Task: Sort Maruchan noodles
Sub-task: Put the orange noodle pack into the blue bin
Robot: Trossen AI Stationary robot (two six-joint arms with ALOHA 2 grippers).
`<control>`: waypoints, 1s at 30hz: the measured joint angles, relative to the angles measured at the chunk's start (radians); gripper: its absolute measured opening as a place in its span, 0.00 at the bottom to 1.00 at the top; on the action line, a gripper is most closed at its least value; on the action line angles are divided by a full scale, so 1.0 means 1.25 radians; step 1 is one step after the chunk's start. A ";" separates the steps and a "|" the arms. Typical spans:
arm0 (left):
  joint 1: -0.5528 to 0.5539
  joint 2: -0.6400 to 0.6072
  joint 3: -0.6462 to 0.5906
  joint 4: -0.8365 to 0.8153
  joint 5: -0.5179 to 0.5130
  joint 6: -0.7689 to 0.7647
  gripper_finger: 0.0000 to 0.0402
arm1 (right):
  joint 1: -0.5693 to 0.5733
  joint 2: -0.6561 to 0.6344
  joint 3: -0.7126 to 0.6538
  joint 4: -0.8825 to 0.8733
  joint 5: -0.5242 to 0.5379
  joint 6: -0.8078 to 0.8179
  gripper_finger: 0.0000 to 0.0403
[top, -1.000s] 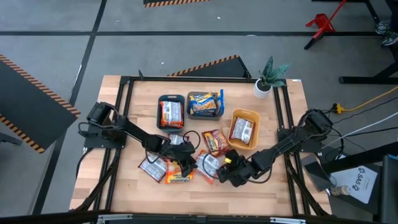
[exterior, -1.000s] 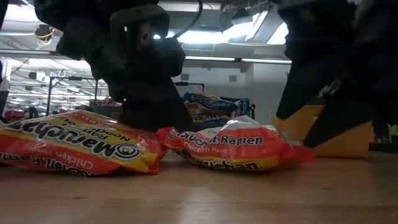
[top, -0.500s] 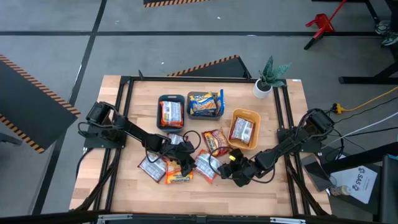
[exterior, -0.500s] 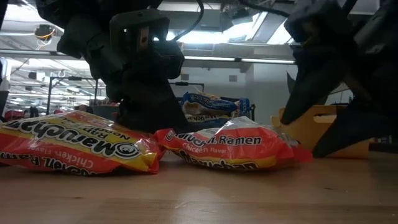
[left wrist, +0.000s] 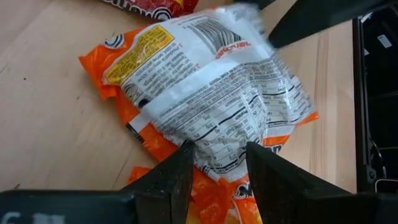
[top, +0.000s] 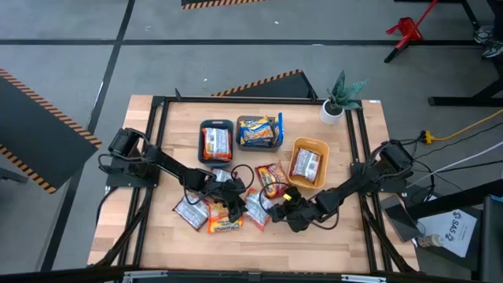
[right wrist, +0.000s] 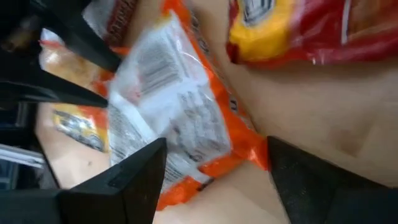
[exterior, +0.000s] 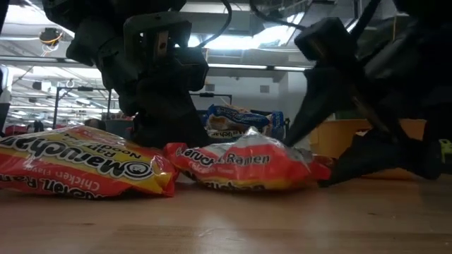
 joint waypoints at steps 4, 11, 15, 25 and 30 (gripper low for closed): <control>0.000 0.000 0.000 0.000 -0.001 0.000 0.35 | -0.001 0.000 0.001 -0.009 0.042 0.001 0.66; 0.002 0.000 0.000 0.001 -0.001 -0.002 0.35 | -0.040 0.056 0.000 0.120 0.015 -0.066 0.66; 0.002 0.000 0.000 0.002 -0.003 -0.005 0.35 | -0.060 0.066 0.000 0.211 -0.001 -0.137 0.66; 0.003 0.003 0.023 -0.004 -0.010 -0.007 0.35 | -0.078 0.066 0.000 0.276 -0.075 -0.212 0.61; 0.004 0.009 0.062 -0.025 -0.030 0.022 0.35 | -0.078 0.066 0.000 0.279 -0.123 -0.212 0.48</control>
